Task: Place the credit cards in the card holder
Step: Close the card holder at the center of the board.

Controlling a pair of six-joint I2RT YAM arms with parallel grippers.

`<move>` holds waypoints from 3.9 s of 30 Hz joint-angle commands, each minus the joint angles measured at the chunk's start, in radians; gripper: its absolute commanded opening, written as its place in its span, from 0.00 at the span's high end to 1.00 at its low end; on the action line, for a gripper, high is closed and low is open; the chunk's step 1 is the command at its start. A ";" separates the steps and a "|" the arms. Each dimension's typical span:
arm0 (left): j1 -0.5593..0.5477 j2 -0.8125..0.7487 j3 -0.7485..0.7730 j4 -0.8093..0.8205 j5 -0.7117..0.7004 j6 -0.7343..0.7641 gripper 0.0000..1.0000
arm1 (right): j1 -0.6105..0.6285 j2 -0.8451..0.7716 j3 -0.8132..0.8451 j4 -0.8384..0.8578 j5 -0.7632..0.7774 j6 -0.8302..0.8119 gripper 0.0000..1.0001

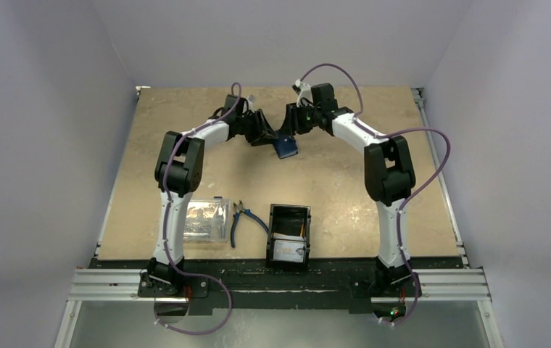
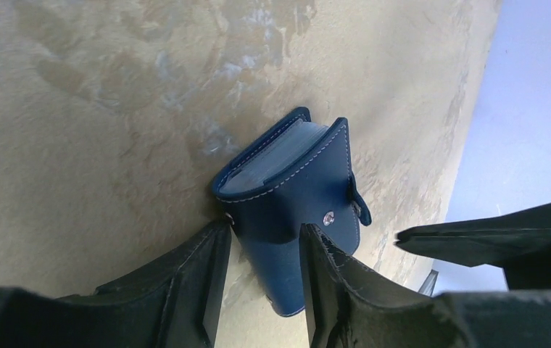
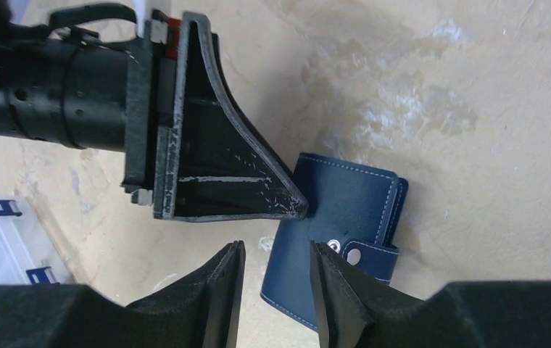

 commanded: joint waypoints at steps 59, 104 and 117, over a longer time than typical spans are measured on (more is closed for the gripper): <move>-0.063 0.032 0.094 -0.099 -0.025 0.099 0.55 | 0.009 0.054 0.082 -0.158 0.224 -0.089 0.68; -0.062 0.040 0.086 -0.081 0.001 0.090 0.55 | 0.009 0.051 0.048 -0.157 0.271 -0.101 0.65; -0.062 0.041 0.083 -0.077 0.007 0.086 0.55 | 0.008 0.052 0.052 -0.149 0.251 -0.102 0.86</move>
